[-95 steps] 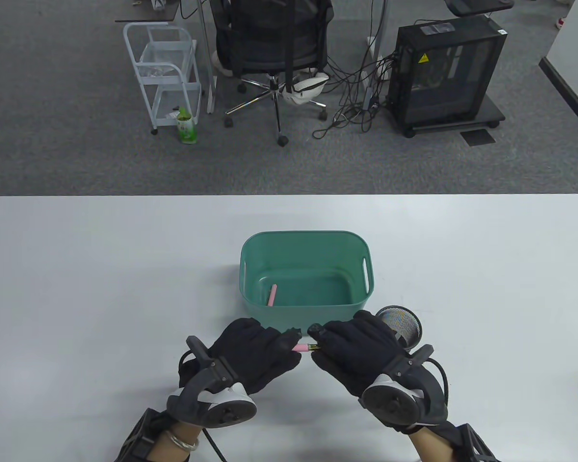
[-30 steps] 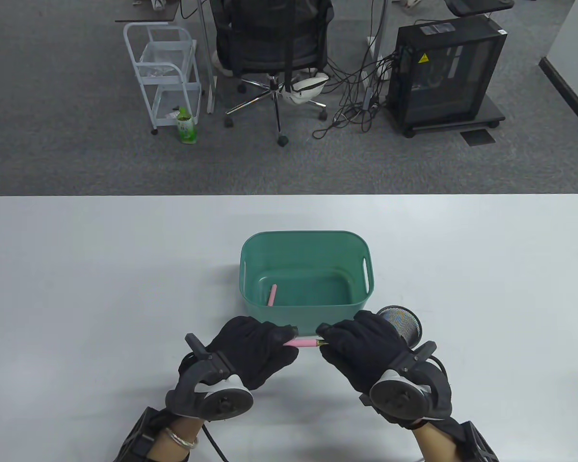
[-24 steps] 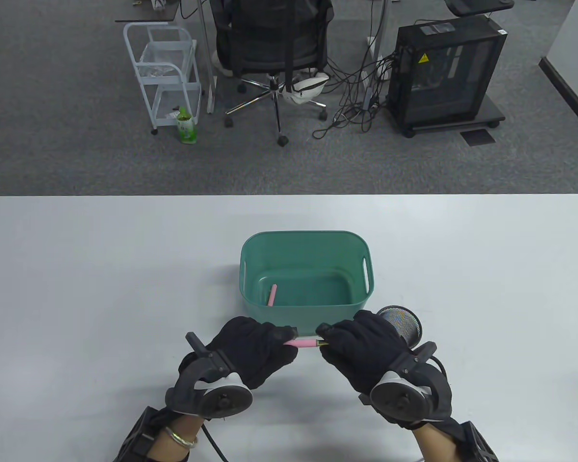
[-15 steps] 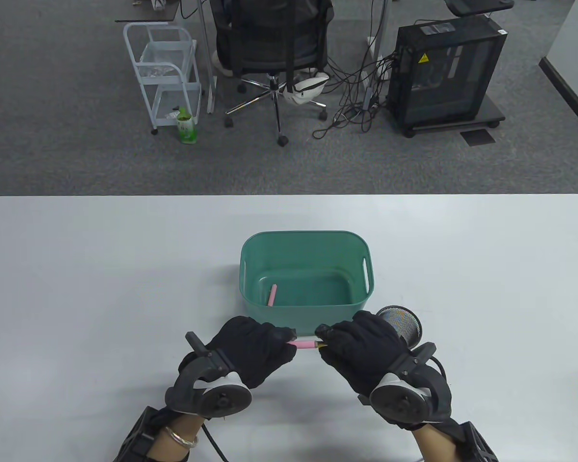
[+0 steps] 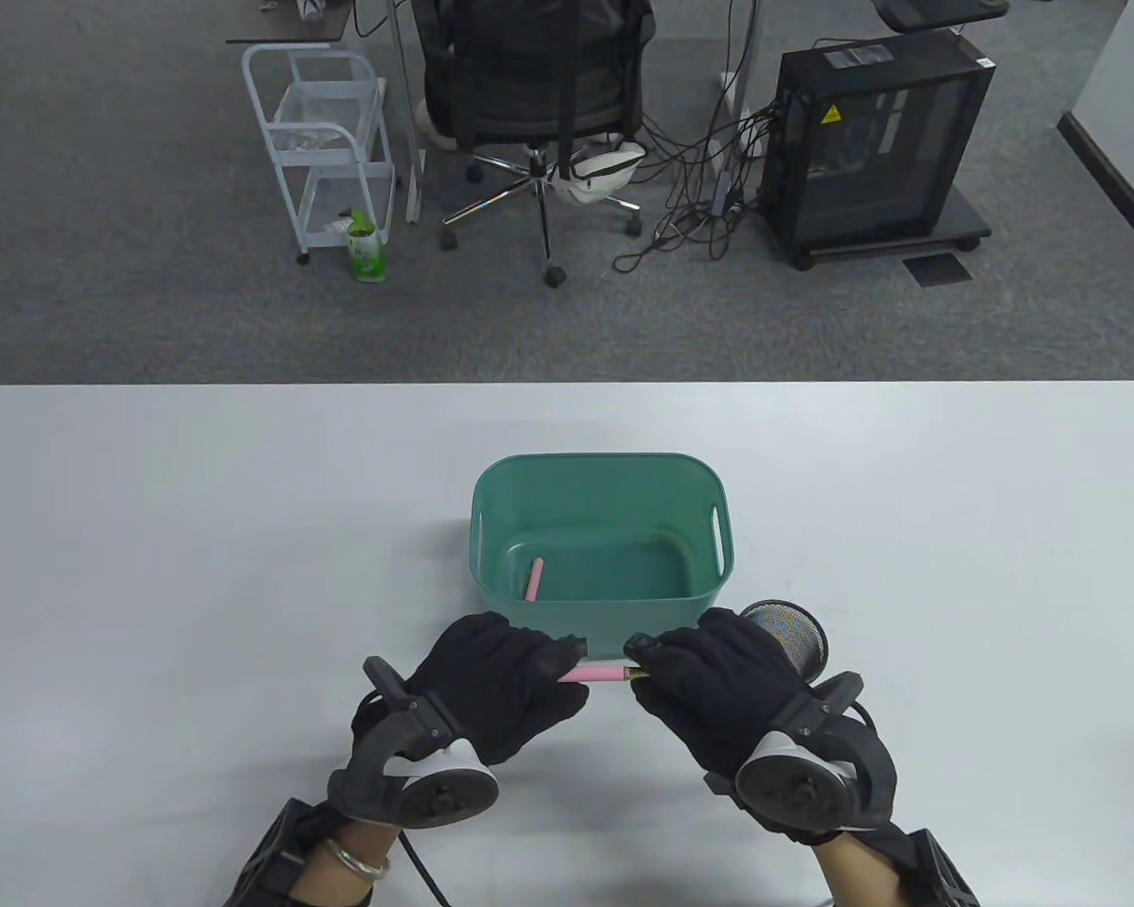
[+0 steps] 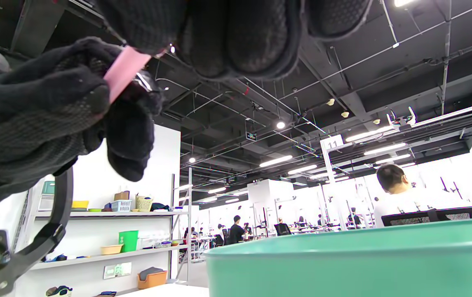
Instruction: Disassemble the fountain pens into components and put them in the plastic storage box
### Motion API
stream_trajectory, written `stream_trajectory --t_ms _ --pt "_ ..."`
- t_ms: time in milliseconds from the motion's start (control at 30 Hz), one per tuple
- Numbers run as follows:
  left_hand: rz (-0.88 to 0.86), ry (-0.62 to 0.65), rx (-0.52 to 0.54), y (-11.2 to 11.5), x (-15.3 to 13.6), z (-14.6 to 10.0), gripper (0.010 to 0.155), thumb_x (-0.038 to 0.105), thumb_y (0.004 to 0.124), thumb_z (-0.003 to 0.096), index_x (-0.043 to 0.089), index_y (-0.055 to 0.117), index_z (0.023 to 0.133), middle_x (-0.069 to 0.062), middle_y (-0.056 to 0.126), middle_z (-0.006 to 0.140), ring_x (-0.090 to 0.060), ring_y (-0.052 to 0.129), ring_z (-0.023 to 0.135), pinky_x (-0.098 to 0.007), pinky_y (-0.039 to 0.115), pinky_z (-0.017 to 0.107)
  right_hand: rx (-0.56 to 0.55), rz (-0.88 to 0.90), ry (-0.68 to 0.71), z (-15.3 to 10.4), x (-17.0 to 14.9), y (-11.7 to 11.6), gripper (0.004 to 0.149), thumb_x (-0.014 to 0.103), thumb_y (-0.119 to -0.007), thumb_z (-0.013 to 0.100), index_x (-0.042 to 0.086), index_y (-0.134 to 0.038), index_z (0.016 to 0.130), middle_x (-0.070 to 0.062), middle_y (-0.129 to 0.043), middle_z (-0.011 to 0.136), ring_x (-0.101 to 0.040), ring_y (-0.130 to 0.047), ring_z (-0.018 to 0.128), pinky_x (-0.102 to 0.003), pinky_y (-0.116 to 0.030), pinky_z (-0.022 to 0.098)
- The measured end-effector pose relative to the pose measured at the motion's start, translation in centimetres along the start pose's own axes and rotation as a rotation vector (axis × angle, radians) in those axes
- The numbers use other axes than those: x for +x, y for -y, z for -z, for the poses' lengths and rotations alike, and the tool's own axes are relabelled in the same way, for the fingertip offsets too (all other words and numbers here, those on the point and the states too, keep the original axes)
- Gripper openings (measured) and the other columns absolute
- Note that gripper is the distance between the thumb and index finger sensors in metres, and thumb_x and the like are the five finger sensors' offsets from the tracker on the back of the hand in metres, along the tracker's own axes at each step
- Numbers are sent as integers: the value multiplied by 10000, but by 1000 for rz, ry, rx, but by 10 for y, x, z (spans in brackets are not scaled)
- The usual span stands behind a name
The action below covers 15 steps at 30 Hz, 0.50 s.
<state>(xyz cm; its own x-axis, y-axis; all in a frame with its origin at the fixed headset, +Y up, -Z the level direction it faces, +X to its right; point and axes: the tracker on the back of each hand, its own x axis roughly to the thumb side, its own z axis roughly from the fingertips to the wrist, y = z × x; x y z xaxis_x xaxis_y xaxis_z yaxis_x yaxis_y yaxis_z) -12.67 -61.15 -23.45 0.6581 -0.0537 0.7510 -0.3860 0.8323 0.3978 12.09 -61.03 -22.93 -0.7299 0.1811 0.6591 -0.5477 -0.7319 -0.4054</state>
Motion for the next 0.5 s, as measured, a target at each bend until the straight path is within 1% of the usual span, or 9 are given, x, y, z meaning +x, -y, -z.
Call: stream_trajectory --t_ms 500 --pt "-25 11 -26 2 0 1 492 491 598 654 143 869 873 12 993 657 -147 1021 489 -444 782 617 -14 -8 11 -1 1 0 401 418 -780 509 264 -794 879 15 -865 796 -117 -892 665 -447 -653 717"
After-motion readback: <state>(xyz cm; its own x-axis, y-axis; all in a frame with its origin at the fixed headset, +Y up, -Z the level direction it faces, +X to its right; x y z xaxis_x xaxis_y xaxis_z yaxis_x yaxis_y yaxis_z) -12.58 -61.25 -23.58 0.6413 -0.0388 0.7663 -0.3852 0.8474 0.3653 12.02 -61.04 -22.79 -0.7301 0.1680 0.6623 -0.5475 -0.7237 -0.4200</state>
